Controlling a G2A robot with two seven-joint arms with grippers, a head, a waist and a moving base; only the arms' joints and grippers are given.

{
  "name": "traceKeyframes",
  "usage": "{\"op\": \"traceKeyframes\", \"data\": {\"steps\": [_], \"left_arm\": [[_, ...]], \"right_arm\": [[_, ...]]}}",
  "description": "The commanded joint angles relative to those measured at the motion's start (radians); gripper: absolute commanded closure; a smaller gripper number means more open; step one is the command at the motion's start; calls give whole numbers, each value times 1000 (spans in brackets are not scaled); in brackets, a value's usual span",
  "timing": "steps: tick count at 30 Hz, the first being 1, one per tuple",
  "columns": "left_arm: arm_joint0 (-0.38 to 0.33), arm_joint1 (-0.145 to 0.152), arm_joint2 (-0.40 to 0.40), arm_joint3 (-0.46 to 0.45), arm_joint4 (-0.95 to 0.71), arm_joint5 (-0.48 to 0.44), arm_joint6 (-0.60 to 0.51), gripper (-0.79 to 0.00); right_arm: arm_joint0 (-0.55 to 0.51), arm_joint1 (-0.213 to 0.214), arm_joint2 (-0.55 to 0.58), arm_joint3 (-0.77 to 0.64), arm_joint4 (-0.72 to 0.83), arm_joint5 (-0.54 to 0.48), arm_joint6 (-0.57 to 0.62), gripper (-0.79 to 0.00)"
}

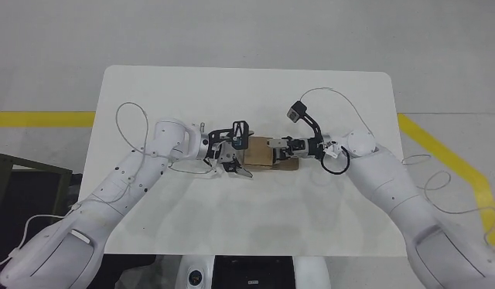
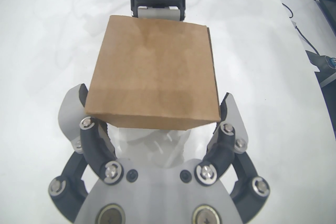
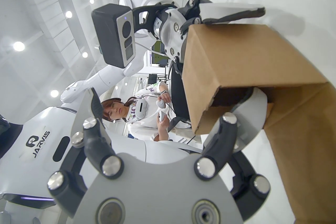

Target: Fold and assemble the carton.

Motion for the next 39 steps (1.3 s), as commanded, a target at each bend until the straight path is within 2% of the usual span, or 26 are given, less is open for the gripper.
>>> {"op": "traceKeyframes", "data": {"steps": [1, 12, 23, 30, 39], "left_arm": [[-1, -1, -4, 1, 1, 0, 0, -785], [6, -1, -18, -2, 2, 0, -3, -785], [10, -3, -25, -7, 1, 0, -11, -785], [12, -6, -28, -8, 0, 0, -17, -785], [13, -9, -29, -8, 3, 0, -20, -785]], "right_arm": [[0, 11, 22, -15, -13, 7, 7, -785], [-34, 86, 149, -83, -115, 43, 43, -785], [-137, 159, 287, -141, -215, 80, 69, -785], [-186, 166, 303, -167, -236, 85, 45, -785], [-179, 144, 262, -145, -244, 88, 23, -785]]}}
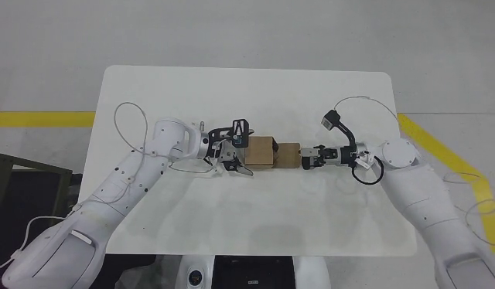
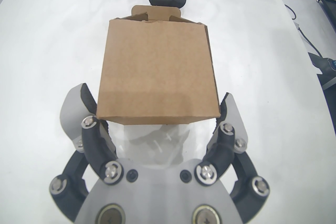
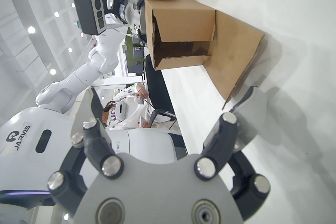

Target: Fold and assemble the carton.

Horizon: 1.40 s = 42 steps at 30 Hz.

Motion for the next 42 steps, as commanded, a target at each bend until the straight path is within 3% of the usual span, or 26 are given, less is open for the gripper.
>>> {"op": "traceKeyframes", "data": {"steps": [1, 19, 29, 42], "left_arm": [[0, 0, 0, 0, 0, 0, 0, -785], [1, 1, -3, 1, 5, 0, 2, -785], [1, 3, -1, 0, 8, 0, 0, -785], [1, 7, 0, 4, 8, 0, 0, -785]], "right_arm": [[6, -7, -10, 8, 9, -3, 2, -785], [77, -74, -79, 99, 115, -44, 23, -785], [52, -58, -9, 76, 184, -33, 34, -785], [65, -44, -10, 112, 54, -33, 34, -785]]}}
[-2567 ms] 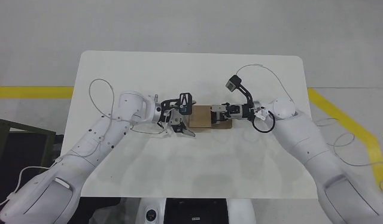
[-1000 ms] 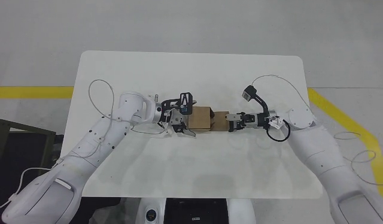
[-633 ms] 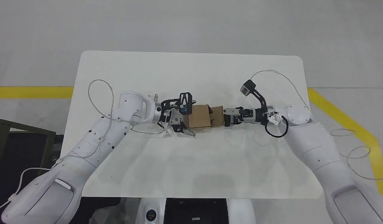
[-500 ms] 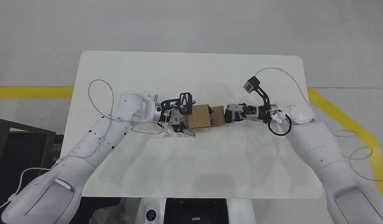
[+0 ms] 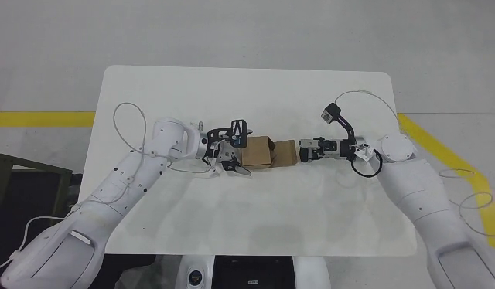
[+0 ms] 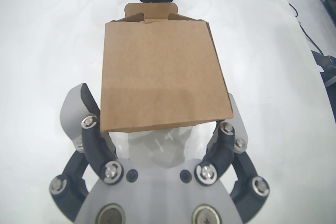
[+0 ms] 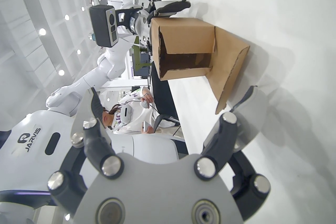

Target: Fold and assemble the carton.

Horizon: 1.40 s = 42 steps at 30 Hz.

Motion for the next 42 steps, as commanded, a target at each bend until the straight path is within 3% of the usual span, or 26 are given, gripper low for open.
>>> {"op": "traceKeyframes", "data": {"steps": [1, 19, 31, 42], "left_arm": [[0, 1, 0, -1, -1, 0, 0, -785], [2, 5, -3, -5, 5, 0, 3, -785], [5, 7, -5, -7, 5, 0, 3, -785], [8, 10, -9, -11, 5, 0, 3, -785]], "right_arm": [[1, -2, -6, 4, 3, 2, 2, -785], [17, -49, -67, 92, 115, 12, 12, -785], [2, -55, -29, 38, 203, 2, 2, -785], [45, -60, -95, 29, 32, 0, 1, -785]]}}
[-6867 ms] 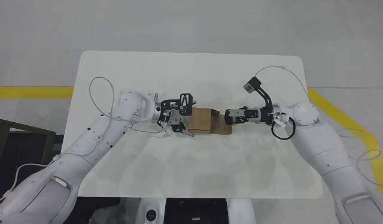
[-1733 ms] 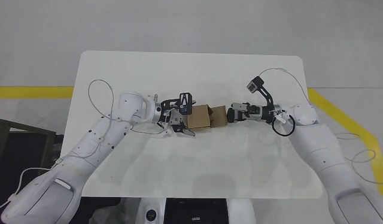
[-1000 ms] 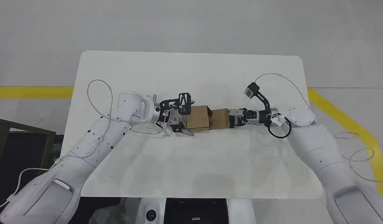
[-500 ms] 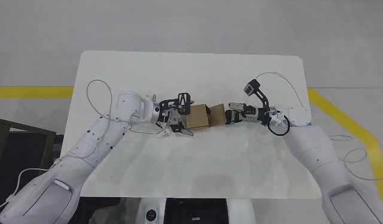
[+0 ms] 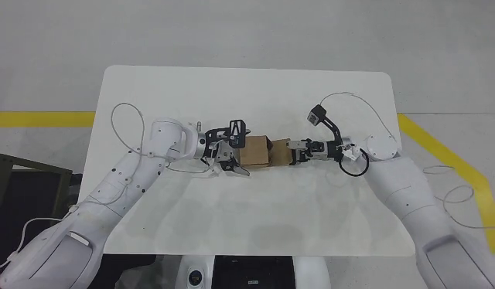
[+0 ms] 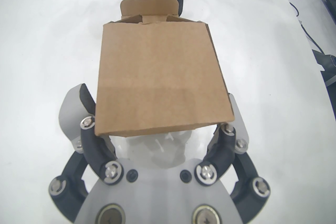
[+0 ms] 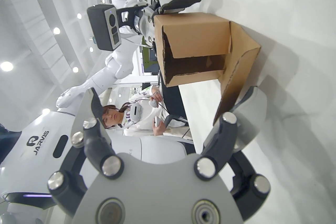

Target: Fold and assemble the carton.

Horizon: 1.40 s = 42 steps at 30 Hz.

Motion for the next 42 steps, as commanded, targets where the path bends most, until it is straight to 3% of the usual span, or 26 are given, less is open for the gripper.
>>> {"op": "traceKeyframes", "data": {"steps": [1, 10, 28, 42], "left_arm": [[1, 0, 0, -1, 0, 0, 0, -785], [1, 2, 1, -4, -1, 0, -1, -785], [3, 4, 1, -6, -3, 0, -8, -785], [-4, 6, 16, -6, -13, 0, -7, -785]], "right_arm": [[5, -1, -10, -10, -7, -8, -8, -785], [15, 3, -39, -33, 41, -56, -55, -785], [-9, 29, -15, -113, 128, -30, -30, -785], [74, 28, -81, -74, -65, -26, -26, -785]]}}
